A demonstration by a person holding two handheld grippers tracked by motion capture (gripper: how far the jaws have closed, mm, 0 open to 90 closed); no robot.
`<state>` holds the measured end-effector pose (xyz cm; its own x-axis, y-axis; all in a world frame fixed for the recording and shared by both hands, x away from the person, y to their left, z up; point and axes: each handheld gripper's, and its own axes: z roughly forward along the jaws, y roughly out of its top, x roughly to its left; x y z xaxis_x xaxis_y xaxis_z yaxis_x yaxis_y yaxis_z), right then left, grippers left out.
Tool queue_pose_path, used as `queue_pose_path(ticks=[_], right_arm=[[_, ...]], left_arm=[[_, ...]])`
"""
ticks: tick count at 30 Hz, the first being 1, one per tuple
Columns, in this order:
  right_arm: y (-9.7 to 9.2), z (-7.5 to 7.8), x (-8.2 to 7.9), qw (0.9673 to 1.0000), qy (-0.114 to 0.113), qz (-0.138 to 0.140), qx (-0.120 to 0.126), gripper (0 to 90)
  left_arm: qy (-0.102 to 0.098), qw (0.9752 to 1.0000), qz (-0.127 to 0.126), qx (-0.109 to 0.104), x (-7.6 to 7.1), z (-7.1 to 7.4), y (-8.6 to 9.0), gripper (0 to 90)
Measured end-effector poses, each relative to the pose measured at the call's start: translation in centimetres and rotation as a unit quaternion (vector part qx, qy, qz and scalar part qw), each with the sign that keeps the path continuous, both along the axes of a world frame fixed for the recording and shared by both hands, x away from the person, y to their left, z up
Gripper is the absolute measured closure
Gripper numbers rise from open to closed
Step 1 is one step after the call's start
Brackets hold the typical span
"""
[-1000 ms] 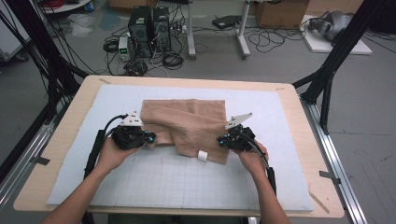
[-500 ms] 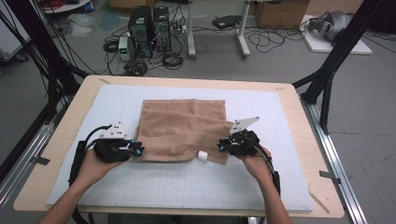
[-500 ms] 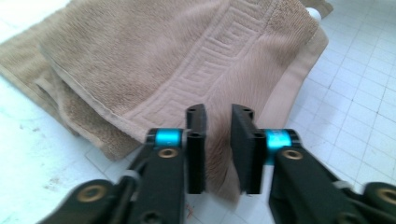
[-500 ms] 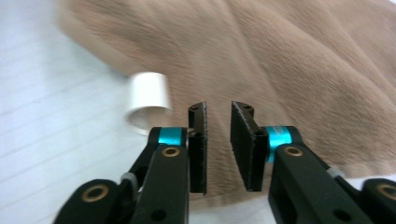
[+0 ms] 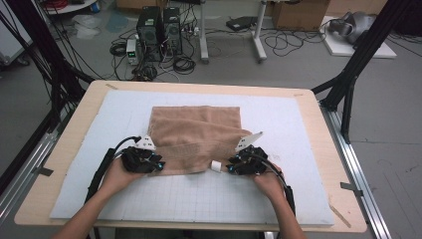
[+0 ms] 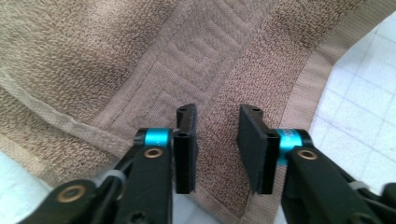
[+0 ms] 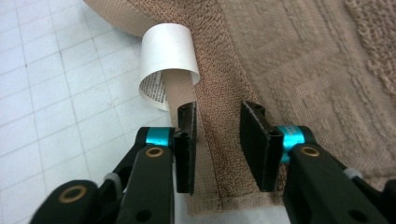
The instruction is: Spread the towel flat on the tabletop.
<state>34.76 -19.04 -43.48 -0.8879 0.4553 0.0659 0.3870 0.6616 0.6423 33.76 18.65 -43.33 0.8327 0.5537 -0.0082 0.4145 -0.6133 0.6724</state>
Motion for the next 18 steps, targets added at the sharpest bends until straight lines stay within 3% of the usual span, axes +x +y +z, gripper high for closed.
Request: queue_pose_path(ticks=[3,6,14,18], right_arm=[[0.0,0.0,0.1,1.0000,0.007,0.004,0.005,75.5],[-0.2,-0.2,0.3,0.9991,0.033,0.006,0.026,84.7],[-0.4,0.1,0.2,0.9992,0.031,0.013,0.024,87.0],[-0.7,0.9,-0.7,0.9993,0.021,0.014,0.027,86.9]], left_arm=[[-0.007,1.0000,-0.002,0.002,-0.1,0.0,-0.2,81.3],[-0.006,1.0000,0.001,0.000,0.0,-0.1,-0.2,84.2],[-0.003,1.0000,0.009,0.001,-0.4,0.6,0.2,86.7],[-0.014,0.9992,0.023,-0.031,-1.9,1.4,1.2,86.8]])
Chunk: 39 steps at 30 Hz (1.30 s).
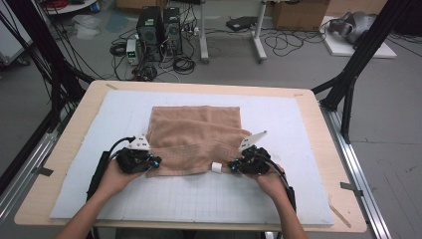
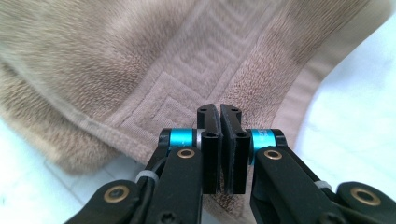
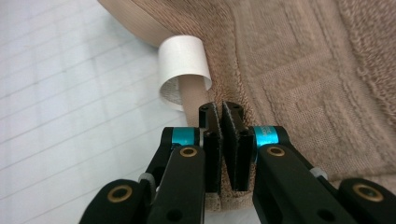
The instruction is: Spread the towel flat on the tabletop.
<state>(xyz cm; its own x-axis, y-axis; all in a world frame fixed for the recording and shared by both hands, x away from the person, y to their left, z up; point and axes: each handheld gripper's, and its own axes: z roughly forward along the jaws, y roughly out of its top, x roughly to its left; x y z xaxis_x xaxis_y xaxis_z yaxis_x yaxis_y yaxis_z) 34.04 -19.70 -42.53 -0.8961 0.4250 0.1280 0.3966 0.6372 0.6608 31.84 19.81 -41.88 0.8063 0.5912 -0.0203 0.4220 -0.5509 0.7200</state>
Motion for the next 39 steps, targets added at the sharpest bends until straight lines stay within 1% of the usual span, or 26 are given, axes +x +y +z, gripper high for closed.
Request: queue_pose_path(ticks=[1,2,5,9,11,13,15,16,17,18,19,21,22,23,25,26,27,28,30,31,33,34,35,36,37,39], right_arm=[[-0.1,0.2,-0.4,1.0000,-0.006,0.001,0.006,86.9],[-0.3,0.4,-0.9,0.9999,-0.005,0.001,0.010,86.9],[-0.7,0.8,-2.5,0.9998,-0.015,0.003,0.012,86.9],[-1.4,1.9,-5.4,0.9994,-0.025,0.012,0.023,86.8],[-1.7,2.6,-7.2,0.9989,-0.031,0.024,0.024,86.8],[-2.2,3.5,-9.3,0.9983,-0.034,0.038,0.028,86.1],[-2.7,4.6,-11.5,0.9957,-0.029,0.068,0.056,82.7],[-2.9,5.2,-12.5,0.9943,-0.041,0.078,0.060,76.1],[-3.0,5.7,-13.2,0.9934,-0.054,0.081,0.062,74.1],[-3.1,6.1,-13.3,0.9928,-0.063,0.078,0.065,70.8],[-3.0,6.3,-13.1,0.9929,-0.068,0.072,0.067,68.2],[-2.3,6.1,-11.6,0.9945,-0.074,0.061,0.042,65.1],[-1.9,5.7,-10.7,0.9954,-0.073,0.052,0.034,63.7],[-1.6,5.2,-9.7,0.9965,-0.064,0.041,0.034,63.5],[-1.0,4.0,-7.9,0.9977,-0.059,0.025,0.024,63.3],[-0.7,3.4,-7.2,0.9982,-0.052,0.019,0.021,63.3],[-0.5,2.8,-6.4,0.9983,-0.052,0.016,0.020,63.2],[-0.4,2.3,-5.7,0.9986,-0.048,0.008,0.019,63.5],[0.0,1.3,-4.7,0.9992,-0.039,0.001,0.005,63.5],[0.1,0.8,-4.3,0.9992,-0.040,-0.001,0.000,63.4],[0.2,0.1,-3.7,0.9991,-0.040,-0.011,0.001,63.2],[0.2,-0.1,-3.6,0.9991,-0.039,-0.018,0.002,63.2],[0.1,-0.2,-3.4,0.9989,-0.041,-0.018,0.012,63.4],[0.1,-0.3,-3.3,0.9988,-0.041,-0.014,0.022,63.3],[0.0,-0.3,-3.1,0.9984,-0.047,-0.009,0.030,63.3],[-0.1,-0.3,-2.8,0.9980,-0.047,0.001,0.043,62.8]], left_arm=[[-0.001,1.0000,0.002,-0.008,-0.5,0.1,0.2,86.8],[-0.002,0.9999,0.003,-0.015,-1.0,0.3,0.5,86.8],[-0.010,0.9996,0.003,-0.025,-2.8,1.0,1.0,86.8],[-0.021,0.9992,-0.007,-0.033,-5.5,2.0,1.6,86.9],[-0.022,0.9987,-0.018,-0.041,-7.3,2.6,2.1,87.1],[-0.023,0.9978,-0.034,-0.052,-9.6,3.4,2.8,87.1],[-0.019,0.9950,-0.064,-0.074,-11.9,4.2,3.4,86.3],[-0.024,0.9944,-0.069,-0.076,-12.6,4.5,3.7,82.4],[-0.034,0.9951,-0.060,-0.071,-12.9,4.8,3.6,71.5],[-0.035,0.9956,-0.056,-0.067,-12.8,4.9,3.5,61.4],[-0.035,0.9958,-0.057,-0.063,-12.3,4.8,3.3,60.4],[-0.037,0.9967,-0.051,-0.052,-10.7,4.3,2.6,60.3],[-0.036,0.9970,-0.046,-0.051,-9.8,4.0,2.2,60.3],[-0.035,0.9971,-0.043,-0.051,-8.9,3.5,1.8,60.3],[-0.028,0.9974,-0.041,-0.052,-7.2,2.3,1.2,61.0],[-0.024,0.9977,-0.037,-0.051,-6.4,1.7,0.9,61.8],[-0.020,0.9987,-0.029,-0.037,-5.6,1.3,0.5,62.3],[-0.024,0.9990,-0.025,-0.027,-5.0,1.0,0.2,62.3],[-0.026,0.9993,-0.017,-0.019,-3.9,0.4,-0.1,62.2],[-0.029,0.9995,-0.011,-0.012,-3.4,0.1,-0.2,62.2],[-0.024,0.9997,0.005,-0.007,-2.4,-0.4,-0.2,60.9],[-0.024,0.9996,0.009,-0.007,-2.0,-0.6,-0.2,58.9],[-0.021,0.9997,0.006,-0.013,-1.8,-0.7,-0.1,59.6],[-0.014,0.9995,-0.007,-0.026,-1.4,-0.9,0.0,60.8],[-0.011,0.9993,-0.016,-0.032,-1.2,-1.0,0.1,61.4],[0.000,0.9985,-0.025,-0.049,-0.7,-1.2,0.3,61.7]])
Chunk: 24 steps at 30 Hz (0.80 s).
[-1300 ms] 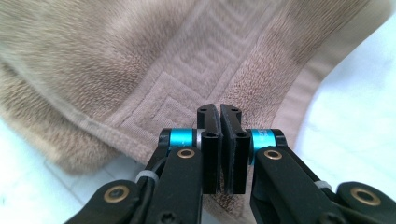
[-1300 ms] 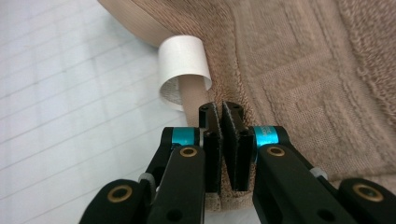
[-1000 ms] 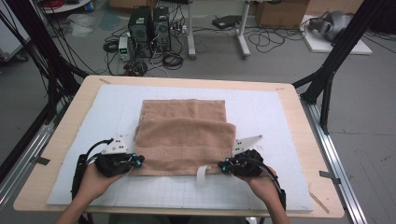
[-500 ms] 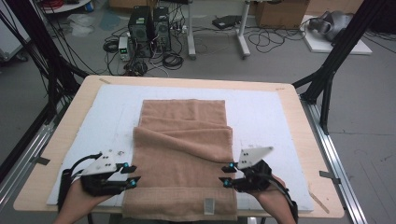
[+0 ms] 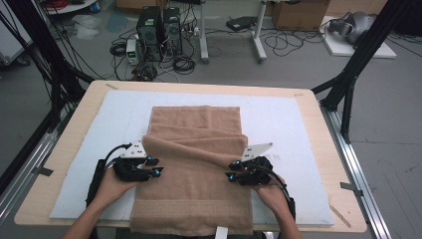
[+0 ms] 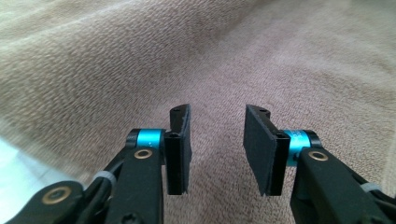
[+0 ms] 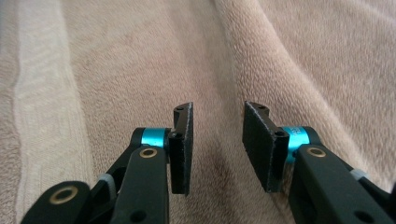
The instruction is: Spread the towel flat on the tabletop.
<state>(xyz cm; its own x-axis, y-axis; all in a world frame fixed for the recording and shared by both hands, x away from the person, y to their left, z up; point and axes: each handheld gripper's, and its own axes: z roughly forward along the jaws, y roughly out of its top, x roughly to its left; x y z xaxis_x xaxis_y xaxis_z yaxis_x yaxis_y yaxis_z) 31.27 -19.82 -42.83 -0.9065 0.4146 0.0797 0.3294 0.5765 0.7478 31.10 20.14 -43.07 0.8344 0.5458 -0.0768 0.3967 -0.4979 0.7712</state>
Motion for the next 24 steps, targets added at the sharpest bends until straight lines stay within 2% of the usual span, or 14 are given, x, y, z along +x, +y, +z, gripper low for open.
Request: queue_pose_path(ticks=[2,4,7,10,13,14,16,19,21,24], right_arm=[[0.0,0.1,0.4,0.9999,0.000,0.010,0.010,61.7],[0.3,0.1,0.7,0.9999,0.001,0.013,0.007,59.1],[0.6,0.2,1.1,0.9997,0.000,0.019,0.014,57.6],[0.8,0.1,1.4,0.9997,-0.002,0.024,0.004,57.1],[0.9,-0.4,1.8,0.9996,0.006,0.023,-0.013,56.9],[0.9,-0.6,1.9,0.9995,0.012,0.020,-0.021,57.1],[1.1,-1.0,2.1,0.9993,0.013,0.018,-0.028,59.4],[1.2,-0.9,2.1,0.9991,-0.004,0.013,-0.041,73.3],[1.0,-1.0,2.4,0.9994,0.006,-0.002,-0.034,81.0],[0.9,-1.0,2.6,0.9995,0.017,0.002,-0.026,85.6]], left_arm=[[-0.001,1.0000,-0.004,-0.004,0.3,-0.1,0.0,60.0],[-0.002,1.0000,-0.003,-0.009,0.5,-0.2,0.0,55.9],[-0.001,0.9999,-0.008,-0.014,0.8,-0.4,-0.1,54.5],[0.011,0.9996,-0.022,-0.016,1.1,-0.7,-0.1,54.6],[0.028,0.9989,-0.038,-0.003,1.4,-1.3,-0.3,54.5],[0.022,0.9989,-0.042,-0.001,1.4,-1.4,-0.4,54.4],[0.011,0.9991,-0.042,0.005,1.3,-1.4,-0.4,59.2],[0.003,0.9993,-0.035,0.014,1.4,-1.4,-0.4,71.3],[0.005,0.9993,-0.034,0.012,1.3,-1.4,-0.4,77.7],[-0.001,0.9991,-0.038,0.021,1.0,-1.2,-0.7,85.0]])
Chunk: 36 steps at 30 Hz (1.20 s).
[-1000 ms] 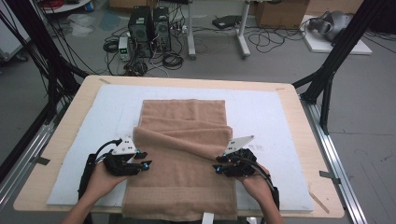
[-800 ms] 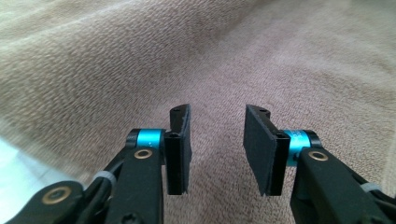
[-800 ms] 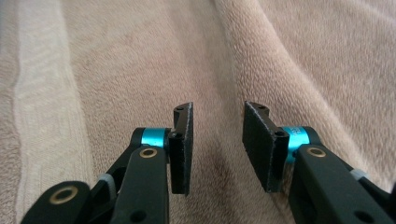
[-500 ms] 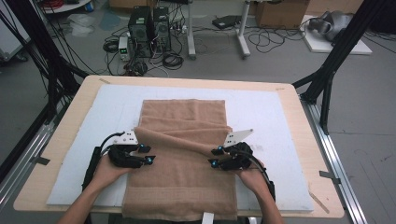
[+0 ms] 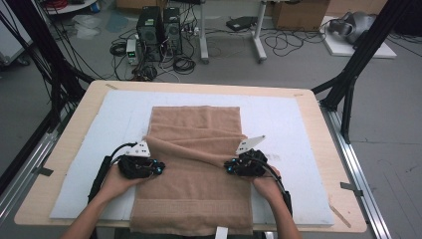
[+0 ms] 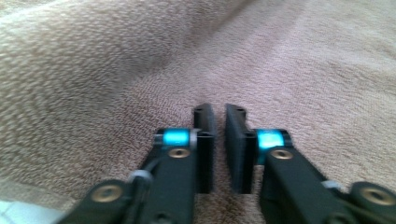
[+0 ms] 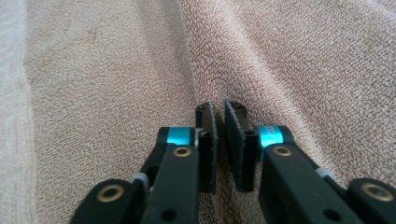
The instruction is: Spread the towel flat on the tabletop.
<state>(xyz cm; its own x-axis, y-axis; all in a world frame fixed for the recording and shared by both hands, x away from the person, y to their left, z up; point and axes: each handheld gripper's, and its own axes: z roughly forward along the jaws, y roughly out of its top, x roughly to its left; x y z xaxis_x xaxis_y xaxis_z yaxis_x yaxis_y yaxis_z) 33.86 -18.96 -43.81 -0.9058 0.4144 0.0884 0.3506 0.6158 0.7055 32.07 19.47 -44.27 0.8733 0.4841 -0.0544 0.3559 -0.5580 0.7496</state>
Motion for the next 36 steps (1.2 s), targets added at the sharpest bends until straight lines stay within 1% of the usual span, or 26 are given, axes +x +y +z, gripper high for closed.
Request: queue_pose_path(ticks=[3,5,7,9,10,11,12,13,14,15,16,17,18,19,20,21,22,24,25,26,27,29,31,32,33,36], right_arm=[[0.0,0.3,-0.4,0.9999,0.005,0.014,0.001,86.6],[0.0,0.9,-1.3,0.9995,0.005,0.030,-0.001,86.7],[-0.1,1.4,-2.2,0.9990,0.000,0.045,0.005,86.7],[-0.4,2.1,-3.0,0.9986,-0.011,0.050,0.013,86.7],[-0.5,2.5,-3.2,0.9984,-0.014,0.052,0.017,86.7],[-0.6,2.8,-3.3,0.9983,-0.012,0.052,0.025,86.7],[-0.7,3.2,-3.4,0.9981,-0.014,0.052,0.030,86.6],[-0.7,3.6,-3.5,0.9980,-0.023,0.050,0.033,86.6],[-0.7,3.9,-3.5,0.9979,-0.026,0.051,0.032,86.7],[-0.7,4.2,-3.3,0.9977,-0.027,0.053,0.032,86.6],[-0.6,4.3,-3.2,0.9977,-0.029,0.053,0.033,86.5],[-0.6,4.4,-3.0,0.9980,-0.034,0.046,0.029,86.4],[-0.5,4.3,-2.6,0.9982,-0.037,0.041,0.021,86.2],[-0.4,4.2,-2.1,0.9987,-0.045,0.025,0.008,86.0],[-0.4,3.9,-1.6,0.9988,-0.047,0.012,0.001,86.0],[-0.3,3.4,-1.0,0.9990,-0.044,-0.002,0.002,86.0],[-0.3,3.0,-0.5,0.9988,-0.046,-0.014,-0.005,86.0],[0.0,2.2,0.4,0.9979,-0.049,-0.033,-0.027,86.0],[0.2,1.8,0.8,0.9978,-0.042,-0.041,-0.032,86.0],[0.4,1.3,1.2,0.9974,-0.042,-0.041,-0.041,85.6],[0.5,1.0,1.5,0.9972,-0.039,-0.043,-0.047,85.0],[0.4,0.7,1.9,0.9979,-0.028,-0.048,-0.033,81.6],[0.1,1.0,1.7,0.9976,-0.034,-0.055,-0.026,75.1],[-0.1,1.3,1.5,0.9977,-0.035,-0.055,-0.017,73.3],[-0.3,1.5,1.4,0.9978,-0.036,-0.055,-0.010,71.8],[-1.0,2.8,0.2,0.9972,-0.056,-0.049,0.005,69.5]], left_arm=[[-0.002,0.9999,-0.011,0.008,-0.6,0.3,0.1,86.1],[-0.008,0.9997,-0.021,0.000,-1.2,0.6,0.5,86.3],[-0.009,0.9994,-0.033,-0.007,-1.9,1.2,1.0,86.4],[-0.012,0.9987,-0.044,-0.020,-2.5,1.7,1.4,86.4],[-0.008,0.9982,-0.052,-0.030,-2.7,2.0,1.6,86.4],[-0.008,0.9976,-0.057,-0.037,-3.0,2.3,1.7,86.4],[-0.016,0.9975,-0.060,-0.034,-3.2,2.6,1.8,86.4],[-0.019,0.9975,-0.060,-0.032,-3.3,2.8,1.8,86.5],[-0.015,0.9973,-0.063,-0.033,-3.3,2.9,1.8,86.4],[-0.019,0.9974,-0.061,-0.033,-3.2,3.0,1.9,86.4],[-0.023,0.9980,-0.052,-0.029,-3.0,3.0,1.9,86.3],[-0.022,0.9987,-0.038,-0.028,-2.6,2.8,1.9,86.1],[-0.020,0.9992,-0.021,-0.027,-2.2,2.6,1.8,85.7],[-0.020,0.9995,-0.008,-0.022,-1.8,2.3,1.7,85.1],[-0.018,0.9996,0.001,-0.021,-1.4,2.0,1.5,84.9],[-0.020,0.9996,0.008,-0.018,-1.1,1.8,1.2,84.9],[-0.025,0.9996,0.013,-0.009,-0.8,1.5,0.8,84.8],[-0.021,0.9995,0.024,0.007,-0.3,0.8,0.2,84.8],[-0.020,0.9993,0.026,0.016,0.0,0.4,-0.1,84.6],[-0.016,0.9994,0.026,0.018,0.2,0.1,-0.2,83.9],[-0.014,0.9994,0.030,0.012,0.3,0.1,-0.1,82.8],[-0.015,0.9991,0.038,0.010,0.4,0.2,0.1,78.3],[-0.014,0.9990,0.043,0.005,0.3,0.6,0.5,74.0],[-0.014,0.9989,0.045,0.001,0.2,0.7,0.7,72.4],[-0.020,0.9988,0.045,-0.003,0.0,1.1,1.0,71.2],[-0.032,0.9984,0.044,-0.017,-0.6,1.9,1.6,69.5]])
